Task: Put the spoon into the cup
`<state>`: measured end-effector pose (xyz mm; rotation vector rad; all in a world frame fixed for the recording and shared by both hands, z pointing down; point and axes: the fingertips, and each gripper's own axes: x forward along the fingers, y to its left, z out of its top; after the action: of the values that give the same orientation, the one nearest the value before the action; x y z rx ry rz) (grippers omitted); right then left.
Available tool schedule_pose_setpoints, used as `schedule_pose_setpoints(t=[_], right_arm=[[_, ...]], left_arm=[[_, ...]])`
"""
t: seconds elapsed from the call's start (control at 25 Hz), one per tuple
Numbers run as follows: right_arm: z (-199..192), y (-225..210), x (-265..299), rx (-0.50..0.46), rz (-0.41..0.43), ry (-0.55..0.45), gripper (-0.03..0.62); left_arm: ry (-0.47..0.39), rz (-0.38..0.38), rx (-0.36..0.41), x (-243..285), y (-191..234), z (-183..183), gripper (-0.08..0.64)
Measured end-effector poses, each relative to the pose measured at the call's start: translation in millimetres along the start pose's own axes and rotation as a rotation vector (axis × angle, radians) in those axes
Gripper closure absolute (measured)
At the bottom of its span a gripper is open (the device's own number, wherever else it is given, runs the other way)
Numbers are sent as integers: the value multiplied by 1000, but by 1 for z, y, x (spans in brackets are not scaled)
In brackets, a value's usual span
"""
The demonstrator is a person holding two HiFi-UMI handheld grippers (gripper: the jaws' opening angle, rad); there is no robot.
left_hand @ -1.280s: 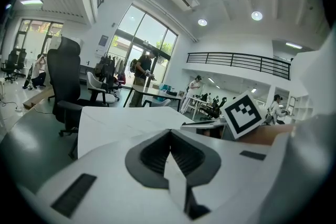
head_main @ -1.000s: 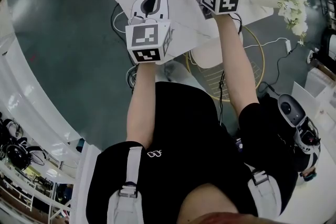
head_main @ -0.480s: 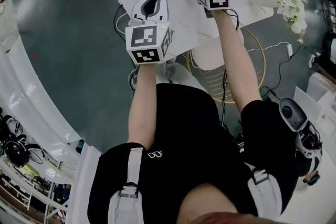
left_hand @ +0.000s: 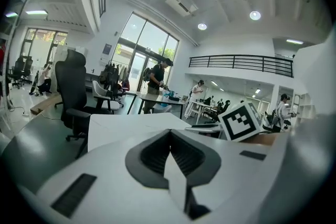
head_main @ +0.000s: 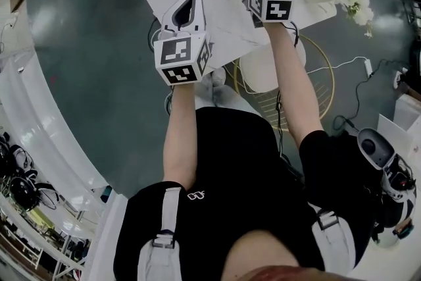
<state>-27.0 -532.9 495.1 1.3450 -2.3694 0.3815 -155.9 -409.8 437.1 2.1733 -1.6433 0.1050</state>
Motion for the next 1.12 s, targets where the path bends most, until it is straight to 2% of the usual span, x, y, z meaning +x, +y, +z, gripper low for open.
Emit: schedule_pose_setpoints(t=[0.2, 0.4, 0.48, 0.56, 0.68, 0.76, 0.92, 1.12], right_arm=[[45, -10, -58, 52, -28, -174, 460], [91, -30, -123, 94, -72, -343, 533], [97, -33, -156, 129, -81, -396, 582], [97, -27, -185, 166, -56, -438, 586], [88, -3, -205, 151, 20, -456, 586], [77, 10, -213, 104, 44, -444, 586], [74, 20, -221, 31, 59, -440, 586], [71, 20, -221, 14, 65, -436, 586]], left_arm=[[-52, -12, 53, -13, -28, 22, 546], [-121, 15, 78, -30, -47, 44, 546], [-141, 19, 95, -38, -57, 51, 546], [-178, 26, 118, -45, -65, 62, 547], [-266, 68, 141, -57, -71, 80, 546], [-287, 74, 156, -61, -78, 83, 546], [-283, 55, 181, -59, -90, 82, 546], [-267, 61, 185, -58, -91, 77, 546]])
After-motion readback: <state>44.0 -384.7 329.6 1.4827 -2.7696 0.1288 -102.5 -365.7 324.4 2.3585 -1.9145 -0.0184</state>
